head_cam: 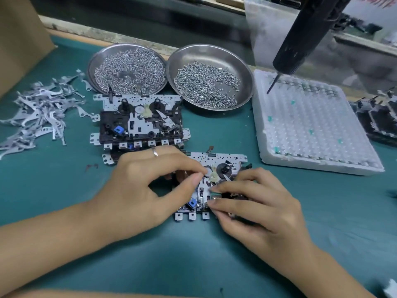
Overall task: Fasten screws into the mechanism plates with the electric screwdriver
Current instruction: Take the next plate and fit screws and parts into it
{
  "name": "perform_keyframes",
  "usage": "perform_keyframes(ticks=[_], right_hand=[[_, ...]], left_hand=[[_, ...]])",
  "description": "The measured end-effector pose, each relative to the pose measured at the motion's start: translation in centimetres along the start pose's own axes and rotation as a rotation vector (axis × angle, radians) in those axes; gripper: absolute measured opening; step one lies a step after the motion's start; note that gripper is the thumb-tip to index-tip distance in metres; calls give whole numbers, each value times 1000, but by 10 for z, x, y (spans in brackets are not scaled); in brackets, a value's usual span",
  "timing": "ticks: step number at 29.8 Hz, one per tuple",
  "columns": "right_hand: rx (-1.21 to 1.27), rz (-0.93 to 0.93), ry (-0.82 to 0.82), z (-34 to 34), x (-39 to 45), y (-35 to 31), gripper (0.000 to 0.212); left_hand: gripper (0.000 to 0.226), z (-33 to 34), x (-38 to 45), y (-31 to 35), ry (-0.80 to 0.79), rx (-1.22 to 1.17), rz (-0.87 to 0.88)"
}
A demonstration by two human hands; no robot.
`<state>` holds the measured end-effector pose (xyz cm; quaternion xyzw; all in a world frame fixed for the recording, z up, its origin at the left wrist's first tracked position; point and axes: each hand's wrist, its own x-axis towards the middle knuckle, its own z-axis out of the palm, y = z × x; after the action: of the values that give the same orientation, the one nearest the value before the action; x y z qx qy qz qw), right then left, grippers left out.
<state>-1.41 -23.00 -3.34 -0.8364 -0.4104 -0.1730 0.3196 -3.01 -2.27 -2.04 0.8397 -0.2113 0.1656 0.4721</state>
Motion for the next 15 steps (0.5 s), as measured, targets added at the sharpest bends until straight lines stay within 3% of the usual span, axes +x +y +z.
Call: perform_keyframes(ticks=[4,8,15], right_hand=[[-37,-36,-23,1,-2,-1,7],[83,44,-42,0,-2,-2,9],[252,186,-17,-2,1,-4,8]], left_hand=[[20,2,-3,1,-104,73,68],[24,5,-7,0,-193,203,89],[25,12,-10,4,-172,265,56]])
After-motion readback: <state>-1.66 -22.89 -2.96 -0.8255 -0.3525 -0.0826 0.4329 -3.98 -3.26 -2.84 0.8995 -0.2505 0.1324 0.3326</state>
